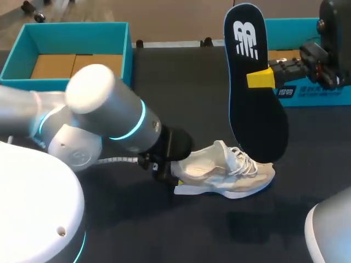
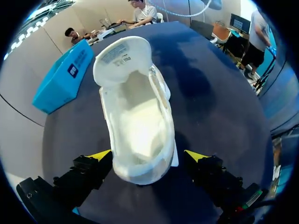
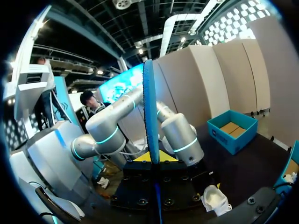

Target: Take the shoe out of the shoebox, open the shoe tongue, remove and reinsert the insole, then place the shoe into the shoebox

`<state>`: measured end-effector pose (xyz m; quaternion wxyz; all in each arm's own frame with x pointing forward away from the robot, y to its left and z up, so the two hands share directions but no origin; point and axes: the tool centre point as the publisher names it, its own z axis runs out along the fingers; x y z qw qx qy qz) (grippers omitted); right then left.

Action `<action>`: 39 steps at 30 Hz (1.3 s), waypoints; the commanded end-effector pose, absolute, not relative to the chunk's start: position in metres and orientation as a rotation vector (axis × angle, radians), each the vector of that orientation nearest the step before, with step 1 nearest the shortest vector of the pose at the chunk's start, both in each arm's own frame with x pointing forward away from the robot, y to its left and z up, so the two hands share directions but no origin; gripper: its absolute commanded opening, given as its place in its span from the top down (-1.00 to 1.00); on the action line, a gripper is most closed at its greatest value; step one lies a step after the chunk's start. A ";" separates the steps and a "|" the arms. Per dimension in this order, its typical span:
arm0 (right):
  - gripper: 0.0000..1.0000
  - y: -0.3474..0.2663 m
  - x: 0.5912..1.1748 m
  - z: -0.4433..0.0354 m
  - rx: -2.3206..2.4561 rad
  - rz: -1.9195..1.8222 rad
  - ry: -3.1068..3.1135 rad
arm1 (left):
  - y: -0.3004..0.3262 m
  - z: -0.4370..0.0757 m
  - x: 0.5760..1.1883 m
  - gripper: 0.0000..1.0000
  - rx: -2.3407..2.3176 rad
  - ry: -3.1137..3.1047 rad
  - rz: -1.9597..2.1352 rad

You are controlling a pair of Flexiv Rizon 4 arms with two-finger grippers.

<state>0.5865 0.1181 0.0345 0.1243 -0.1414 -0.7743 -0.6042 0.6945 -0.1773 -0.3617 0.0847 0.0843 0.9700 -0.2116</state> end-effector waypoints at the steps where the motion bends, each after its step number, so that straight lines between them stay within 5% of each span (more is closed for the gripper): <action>1: 1.00 0.120 0.590 0.036 -0.409 -1.753 -2.258 | -0.187 -0.360 0.700 -1.00 0.222 2.957 -0.297; 39: 1.00 0.120 0.590 0.036 -0.409 -1.753 -2.258 | -0.207 -0.324 0.718 -1.00 0.179 3.046 -0.200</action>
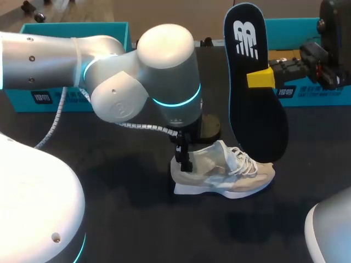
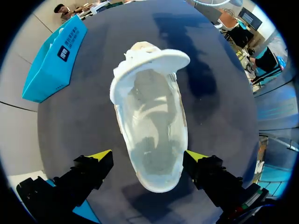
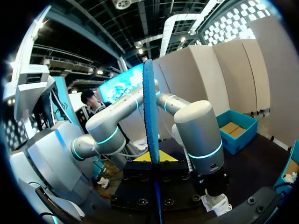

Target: Take the shoe out of the shoebox, open the shoe tongue, remove and reinsert the insole, then place the shoe into the shoebox

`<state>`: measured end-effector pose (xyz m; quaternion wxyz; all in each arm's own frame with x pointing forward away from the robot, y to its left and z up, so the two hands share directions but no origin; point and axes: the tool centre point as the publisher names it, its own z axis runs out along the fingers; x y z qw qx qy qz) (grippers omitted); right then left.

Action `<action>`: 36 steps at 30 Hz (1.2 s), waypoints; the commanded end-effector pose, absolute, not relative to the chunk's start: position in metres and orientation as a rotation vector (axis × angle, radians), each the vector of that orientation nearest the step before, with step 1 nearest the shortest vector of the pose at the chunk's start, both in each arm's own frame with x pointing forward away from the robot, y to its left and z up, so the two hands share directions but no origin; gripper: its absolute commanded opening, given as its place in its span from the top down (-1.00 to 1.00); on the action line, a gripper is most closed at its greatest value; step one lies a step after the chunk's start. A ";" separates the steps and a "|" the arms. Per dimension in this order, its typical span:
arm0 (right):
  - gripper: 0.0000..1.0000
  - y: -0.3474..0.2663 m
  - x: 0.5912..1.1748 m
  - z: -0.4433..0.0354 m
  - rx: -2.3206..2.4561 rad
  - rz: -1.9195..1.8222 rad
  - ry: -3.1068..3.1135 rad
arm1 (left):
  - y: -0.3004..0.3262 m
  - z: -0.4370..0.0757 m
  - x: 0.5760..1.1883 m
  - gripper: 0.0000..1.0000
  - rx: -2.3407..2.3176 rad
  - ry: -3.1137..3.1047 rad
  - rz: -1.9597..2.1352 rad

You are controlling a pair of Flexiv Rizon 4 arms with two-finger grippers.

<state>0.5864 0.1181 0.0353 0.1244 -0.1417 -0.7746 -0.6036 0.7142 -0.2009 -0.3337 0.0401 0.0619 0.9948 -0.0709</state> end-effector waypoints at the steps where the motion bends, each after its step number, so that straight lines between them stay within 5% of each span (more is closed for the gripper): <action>1: 1.00 0.120 0.590 0.036 -0.409 -1.753 -2.258 | -0.210 -0.324 0.721 -1.00 0.171 3.045 -0.196; 27: 1.00 0.120 0.590 0.036 -0.409 -1.753 -2.258 | -0.254 -0.379 0.750 -0.91 0.140 3.131 -0.133; 30: 1.00 0.120 0.590 0.036 -0.409 -1.753 -2.258 | -0.250 -0.384 0.748 -0.53 0.131 3.144 -0.118; 33: 1.00 0.120 0.590 0.036 -0.409 -1.753 -2.258 | -0.247 -0.385 0.746 0.37 0.124 3.153 -0.119; 34: 1.00 0.120 0.590 0.036 -0.409 -1.753 -2.258 | -0.246 -0.385 0.745 0.86 0.124 3.153 -0.120; 36: 1.00 0.120 0.590 0.036 -0.409 -1.753 -2.258 | -0.244 -0.384 0.744 1.00 0.127 3.151 -0.125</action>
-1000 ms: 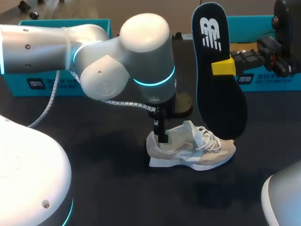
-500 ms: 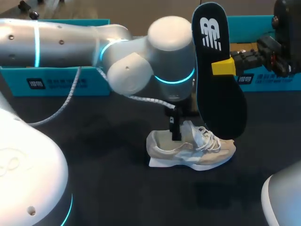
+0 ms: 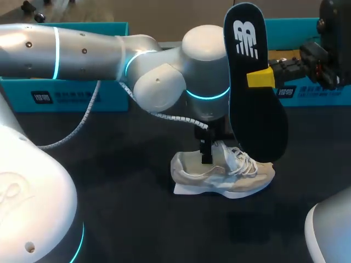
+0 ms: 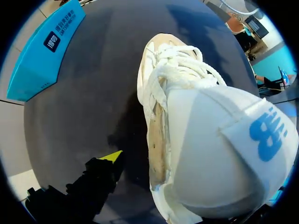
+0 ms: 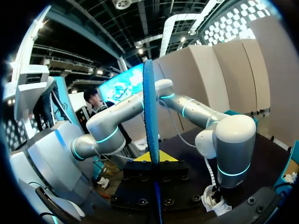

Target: Take the shoe out of the shoebox, open the shoe tongue, remove and reinsert the insole, then place the shoe into the shoebox

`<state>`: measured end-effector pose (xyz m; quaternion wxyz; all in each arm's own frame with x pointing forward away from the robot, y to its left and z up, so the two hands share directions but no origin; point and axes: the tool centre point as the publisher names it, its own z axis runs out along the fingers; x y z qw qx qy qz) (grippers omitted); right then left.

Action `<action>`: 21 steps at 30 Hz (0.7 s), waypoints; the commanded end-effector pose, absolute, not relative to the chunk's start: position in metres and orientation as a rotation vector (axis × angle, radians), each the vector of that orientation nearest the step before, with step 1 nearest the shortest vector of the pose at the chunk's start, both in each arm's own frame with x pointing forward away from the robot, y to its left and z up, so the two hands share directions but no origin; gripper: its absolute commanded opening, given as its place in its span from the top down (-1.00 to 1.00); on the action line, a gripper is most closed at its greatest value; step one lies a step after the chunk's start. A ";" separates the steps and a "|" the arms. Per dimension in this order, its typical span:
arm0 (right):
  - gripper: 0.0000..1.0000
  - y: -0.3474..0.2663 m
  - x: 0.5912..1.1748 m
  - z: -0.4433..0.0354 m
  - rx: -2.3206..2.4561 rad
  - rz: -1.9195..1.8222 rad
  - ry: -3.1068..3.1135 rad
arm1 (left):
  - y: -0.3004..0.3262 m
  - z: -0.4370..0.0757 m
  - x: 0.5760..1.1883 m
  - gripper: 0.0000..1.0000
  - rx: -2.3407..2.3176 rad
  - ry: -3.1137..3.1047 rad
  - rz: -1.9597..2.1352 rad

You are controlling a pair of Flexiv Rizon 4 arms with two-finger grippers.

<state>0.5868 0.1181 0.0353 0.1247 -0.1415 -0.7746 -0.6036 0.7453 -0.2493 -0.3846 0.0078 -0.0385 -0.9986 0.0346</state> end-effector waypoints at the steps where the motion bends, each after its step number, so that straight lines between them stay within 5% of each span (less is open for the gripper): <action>1: 1.00 0.120 0.590 0.036 -0.409 -1.753 -2.258 | -0.243 -0.383 0.743 1.00 -0.130 -3.125 0.126; 21: 1.00 0.120 0.590 0.036 -0.409 -1.753 -2.258 | -0.234 -0.337 0.751 1.00 -0.567 -3.136 0.240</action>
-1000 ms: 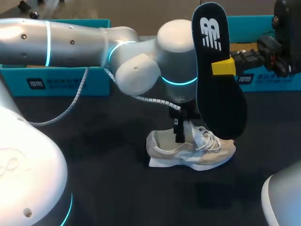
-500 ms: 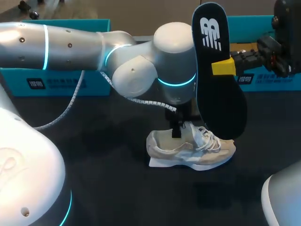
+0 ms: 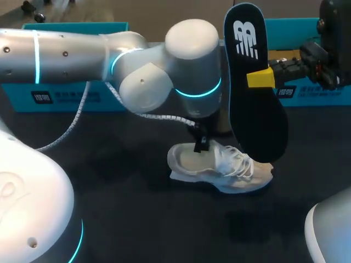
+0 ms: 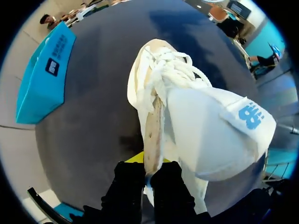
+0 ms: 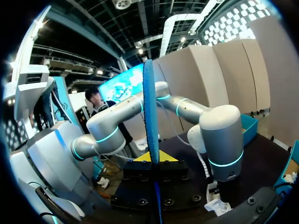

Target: Take the shoe out of the shoebox, open the shoe tongue, remove and reinsert the insole, then place the shoe into the shoebox

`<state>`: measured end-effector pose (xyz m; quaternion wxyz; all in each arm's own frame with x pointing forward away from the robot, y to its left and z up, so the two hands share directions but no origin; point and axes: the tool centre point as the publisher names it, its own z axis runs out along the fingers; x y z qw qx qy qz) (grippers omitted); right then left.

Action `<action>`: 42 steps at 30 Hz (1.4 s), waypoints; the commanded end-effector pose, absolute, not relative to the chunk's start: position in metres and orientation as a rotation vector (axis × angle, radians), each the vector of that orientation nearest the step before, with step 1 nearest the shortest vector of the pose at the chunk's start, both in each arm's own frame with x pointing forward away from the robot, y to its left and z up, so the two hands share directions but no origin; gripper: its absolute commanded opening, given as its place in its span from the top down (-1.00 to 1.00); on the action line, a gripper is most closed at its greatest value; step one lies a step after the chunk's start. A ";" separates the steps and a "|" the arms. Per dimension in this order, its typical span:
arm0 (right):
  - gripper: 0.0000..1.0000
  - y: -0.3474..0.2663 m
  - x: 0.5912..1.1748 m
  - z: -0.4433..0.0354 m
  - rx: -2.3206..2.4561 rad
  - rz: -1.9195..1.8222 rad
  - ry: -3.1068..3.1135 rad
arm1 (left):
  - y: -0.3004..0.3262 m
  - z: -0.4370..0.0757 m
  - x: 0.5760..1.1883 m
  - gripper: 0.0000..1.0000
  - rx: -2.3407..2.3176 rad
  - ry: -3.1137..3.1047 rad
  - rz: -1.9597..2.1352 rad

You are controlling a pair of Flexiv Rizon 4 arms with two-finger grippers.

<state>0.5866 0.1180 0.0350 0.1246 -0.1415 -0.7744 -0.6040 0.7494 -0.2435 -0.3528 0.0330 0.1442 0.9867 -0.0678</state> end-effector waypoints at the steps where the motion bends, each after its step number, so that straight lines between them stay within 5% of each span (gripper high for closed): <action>1: 1.00 0.120 0.590 0.036 -0.409 -1.753 -2.258 | -0.234 -0.334 0.752 1.00 0.609 3.036 -0.238; 6: 1.00 0.120 0.590 0.036 -0.409 -1.753 -2.258 | -0.233 -0.312 0.749 1.00 1.022 2.858 -0.335; 20: 1.00 0.120 0.590 0.036 -0.409 -1.753 -2.258 | -0.233 -0.312 0.749 1.00 1.022 2.858 -0.335; 42: 1.00 0.120 0.590 0.036 -0.409 -1.753 -2.258 | -0.209 -0.308 0.723 1.00 1.985 2.409 -0.204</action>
